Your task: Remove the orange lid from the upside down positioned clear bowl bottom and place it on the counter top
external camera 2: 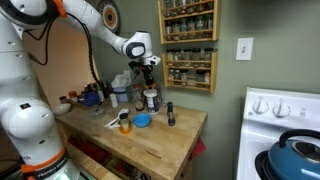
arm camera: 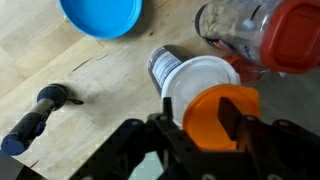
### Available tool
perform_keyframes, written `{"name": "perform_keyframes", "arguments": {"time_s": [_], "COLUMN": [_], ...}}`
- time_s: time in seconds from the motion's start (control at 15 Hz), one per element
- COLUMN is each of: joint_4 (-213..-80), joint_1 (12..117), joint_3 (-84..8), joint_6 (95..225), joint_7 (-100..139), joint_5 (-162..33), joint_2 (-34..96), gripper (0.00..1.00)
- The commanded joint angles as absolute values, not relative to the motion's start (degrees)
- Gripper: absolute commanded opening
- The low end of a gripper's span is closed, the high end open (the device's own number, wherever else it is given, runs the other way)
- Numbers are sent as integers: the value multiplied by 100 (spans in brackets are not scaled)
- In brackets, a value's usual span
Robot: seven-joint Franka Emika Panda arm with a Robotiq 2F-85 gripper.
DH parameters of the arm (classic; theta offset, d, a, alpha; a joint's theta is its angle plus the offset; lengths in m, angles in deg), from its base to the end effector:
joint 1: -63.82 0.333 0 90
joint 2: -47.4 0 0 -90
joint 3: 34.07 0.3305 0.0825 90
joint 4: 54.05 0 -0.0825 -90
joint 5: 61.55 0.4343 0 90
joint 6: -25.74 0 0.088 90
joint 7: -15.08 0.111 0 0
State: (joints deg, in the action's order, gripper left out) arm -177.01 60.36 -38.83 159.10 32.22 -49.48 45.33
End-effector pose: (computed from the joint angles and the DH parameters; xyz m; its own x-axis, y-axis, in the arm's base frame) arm 0.5952 -0.0815 0.3819 0.8318 -0.5497 0.0775 -0.5272 -0.8259 -0.2000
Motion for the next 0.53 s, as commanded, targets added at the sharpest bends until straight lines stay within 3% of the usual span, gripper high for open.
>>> {"name": "perform_keyframes", "arguments": {"time_s": [0.0, 0.2, 0.47], "joint_4": [-17653, -17644, -17653], "joint_1": [6021, 6014, 6004], "joint_3": [-3858, -3861, -3874], "joint_6": [16062, 16073, 16075], "joint_7": [3365, 3386, 3416], "joint_5": [-4910, -4899, -4913], "joint_2": [4431, 4444, 4477], "gripper": [19, 1, 1]}}
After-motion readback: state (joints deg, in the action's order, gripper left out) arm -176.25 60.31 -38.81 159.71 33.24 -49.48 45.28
